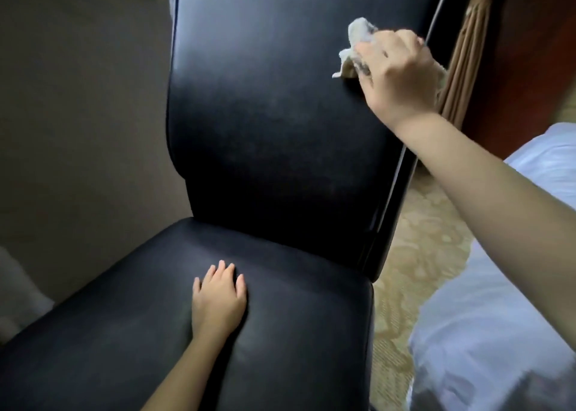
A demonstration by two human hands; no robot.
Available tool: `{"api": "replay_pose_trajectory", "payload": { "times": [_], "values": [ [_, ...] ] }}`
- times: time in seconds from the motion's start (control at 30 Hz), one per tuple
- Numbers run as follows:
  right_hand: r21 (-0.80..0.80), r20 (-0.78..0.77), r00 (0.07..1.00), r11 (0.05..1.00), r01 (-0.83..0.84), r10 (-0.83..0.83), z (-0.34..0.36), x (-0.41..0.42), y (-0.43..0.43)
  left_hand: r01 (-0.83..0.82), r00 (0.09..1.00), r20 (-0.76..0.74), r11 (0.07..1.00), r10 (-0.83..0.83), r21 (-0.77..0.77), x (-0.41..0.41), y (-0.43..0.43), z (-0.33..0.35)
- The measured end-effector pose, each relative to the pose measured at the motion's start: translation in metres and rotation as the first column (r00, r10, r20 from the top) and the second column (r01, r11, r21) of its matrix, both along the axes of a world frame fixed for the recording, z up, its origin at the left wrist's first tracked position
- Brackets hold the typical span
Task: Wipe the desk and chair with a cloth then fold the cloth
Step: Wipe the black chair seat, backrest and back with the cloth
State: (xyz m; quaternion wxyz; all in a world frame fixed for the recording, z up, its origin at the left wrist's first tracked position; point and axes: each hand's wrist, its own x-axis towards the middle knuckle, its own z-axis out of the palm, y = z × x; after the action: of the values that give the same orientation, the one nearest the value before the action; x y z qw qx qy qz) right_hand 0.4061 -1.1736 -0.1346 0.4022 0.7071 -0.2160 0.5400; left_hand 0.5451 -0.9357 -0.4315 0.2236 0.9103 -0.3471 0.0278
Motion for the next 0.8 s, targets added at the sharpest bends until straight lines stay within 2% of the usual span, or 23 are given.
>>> {"api": "replay_pose_trajectory", "payload": {
  "times": [0.07,0.1,0.13,0.17,0.2,0.23,0.27,0.3,0.33,0.37,0.4,0.43,0.47,0.5,0.53,0.57,0.67,0.73,0.8],
  "values": [
    [0.087,-0.138,0.990,0.996,-0.012,0.024,-0.019,0.006,0.012,-0.008,1.000,-0.003,1.000,0.008,-0.009,0.001,-0.003,0.001],
    [0.152,-0.275,0.961,0.988,0.027,0.016,-0.043,0.009,0.024,-0.005,1.000,-0.003,1.000,0.005,-0.004,0.002,-0.003,0.002],
    [0.240,-0.458,0.887,0.969,0.063,0.055,-0.078,0.012,0.032,-0.004,1.000,0.003,1.000,0.004,0.001,0.001,-0.002,0.003],
    [0.333,-0.637,0.758,0.937,0.106,0.141,-0.118,0.007,0.038,-0.002,1.000,0.010,1.000,0.002,0.008,0.001,-0.002,0.003],
    [0.387,-0.795,0.575,0.891,0.238,0.192,-0.160,0.001,0.039,0.002,1.000,0.018,1.000,-0.002,0.015,0.001,0.000,0.004],
    [0.418,-0.847,0.483,0.838,0.351,0.220,-0.192,-0.006,0.039,0.006,1.000,0.015,1.000,-0.007,0.023,-0.001,0.003,0.004],
    [0.375,-0.876,0.439,0.855,0.358,0.201,-0.211,-0.016,0.028,0.016,1.000,0.012,1.000,-0.016,0.026,-0.003,0.005,0.004],
    [0.342,-0.889,0.404,0.898,0.277,0.214,-0.217,-0.021,0.016,0.025,1.000,0.014,0.999,-0.025,0.026,-0.005,0.007,0.004],
    [0.208,-0.928,0.345,0.964,0.163,0.142,-0.213,-0.026,0.012,0.030,0.999,0.016,0.999,-0.031,0.029,-0.006,0.009,0.004],
    [0.144,-0.917,0.372,0.989,-0.036,0.147,-0.198,-0.029,0.016,0.032,0.999,0.016,0.999,-0.032,0.029,-0.009,0.008,0.004],
    [0.118,-0.867,0.443,0.958,-0.261,0.227,-0.176,-0.020,0.018,0.022,1.000,0.019,0.999,-0.023,0.030,-0.006,0.009,0.006],
    [0.006,-0.779,0.560,0.897,-0.441,0.281,-0.153,-0.007,0.022,0.017,1.000,0.017,0.999,-0.018,0.029,-0.005,0.008,0.007],
    [-0.146,-0.692,0.673,0.862,-0.485,0.261,-0.124,0.006,0.028,0.013,1.000,0.016,0.999,-0.013,0.029,-0.004,0.008,0.007],
    [-0.258,-0.575,0.783,0.855,-0.449,0.237,-0.091,0.019,0.031,0.011,1.000,0.014,0.999,-0.011,0.032,-0.003,0.008,0.007],
    [-0.328,-0.445,0.878,0.881,-0.342,0.176,-0.060,0.032,0.028,0.011,1.000,0.011,0.999,-0.011,0.033,-0.003,0.008,0.007],
    [-0.327,-0.344,0.930,0.913,-0.245,0.126,-0.028,0.043,0.027,0.012,1.000,0.008,1.000,-0.012,0.029,-0.003,0.008,0.007],
    [-0.176,-0.058,0.991,0.976,-0.126,0.118,0.024,0.064,0.036,0.021,1.000,0.005,0.999,-0.022,0.028,-0.007,0.009,0.007],
    [0.058,-0.085,0.984,0.987,-0.151,0.156,0.009,0.077,0.040,0.028,1.000,0.005,0.999,-0.028,0.024,-0.008,0.009,0.008],
    [0.334,-0.159,0.963,0.929,-0.157,0.220,-0.035,0.086,0.048,0.028,1.000,0.008,0.999,-0.028,0.030,-0.008,0.011,0.008]
  ]
}}
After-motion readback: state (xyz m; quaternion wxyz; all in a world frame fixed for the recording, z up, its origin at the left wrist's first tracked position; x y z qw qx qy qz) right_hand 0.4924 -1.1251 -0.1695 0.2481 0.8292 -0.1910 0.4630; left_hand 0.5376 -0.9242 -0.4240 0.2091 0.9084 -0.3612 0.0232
